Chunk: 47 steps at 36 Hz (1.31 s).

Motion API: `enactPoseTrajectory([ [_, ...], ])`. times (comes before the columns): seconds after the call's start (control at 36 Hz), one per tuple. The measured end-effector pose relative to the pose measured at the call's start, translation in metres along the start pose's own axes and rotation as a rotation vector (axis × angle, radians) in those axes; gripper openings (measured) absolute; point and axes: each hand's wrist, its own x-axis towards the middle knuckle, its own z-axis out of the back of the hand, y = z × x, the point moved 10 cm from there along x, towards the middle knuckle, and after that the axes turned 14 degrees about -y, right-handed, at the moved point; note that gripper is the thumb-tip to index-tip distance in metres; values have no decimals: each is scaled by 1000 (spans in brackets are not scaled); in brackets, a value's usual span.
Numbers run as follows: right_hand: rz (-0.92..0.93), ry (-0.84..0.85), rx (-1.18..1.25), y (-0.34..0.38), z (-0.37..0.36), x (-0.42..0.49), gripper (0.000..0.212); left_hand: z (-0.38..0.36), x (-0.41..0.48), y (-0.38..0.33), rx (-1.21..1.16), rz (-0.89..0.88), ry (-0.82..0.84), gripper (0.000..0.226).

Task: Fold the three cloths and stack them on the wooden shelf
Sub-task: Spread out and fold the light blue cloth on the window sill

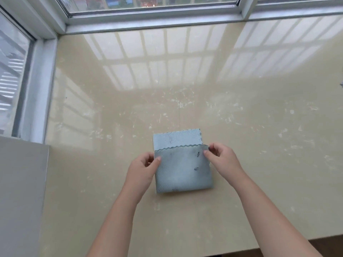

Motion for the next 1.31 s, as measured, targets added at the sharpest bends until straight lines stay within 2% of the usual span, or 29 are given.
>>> enactPoseTrajectory([
  [0.08,12,-18,-39,2,-6,14,28,-6,17,-4,20,-35,-9,17],
  [0.22,43,-37,-128,2,-15,30,15,-13,40,-4,17,-39,-33,18],
  [0.39,167,-85,-345,12,-21,41,10,-19,60,4,77,-34,-84,17],
  [0.47,237,-102,-442,20,-25,44,18,-17,65,6,152,-67,-139,14],
  [0.64,271,-149,-551,22,-30,51,19,-10,67,3,360,-133,-265,16],
  [0.75,273,-169,-600,21,-31,54,18,-8,69,-1,540,-207,-294,18],
  [0.97,266,-221,-630,24,-27,52,18,-5,67,-3,708,-260,-327,24],
  [1.06,288,-382,-610,30,-12,45,25,5,54,-19,712,-429,-506,28],
  [1.14,510,-563,-542,51,-10,20,31,-3,23,-33,692,-763,-627,22],
  [1.17,592,-585,-532,55,-16,10,31,-11,14,-32,671,-848,-615,20],
  [1.25,792,-489,-521,56,-54,-16,30,-36,-3,-19,626,-959,-512,27],
  [1.31,857,-396,-501,49,-78,-28,30,-51,-7,-8,651,-978,-437,32],
])
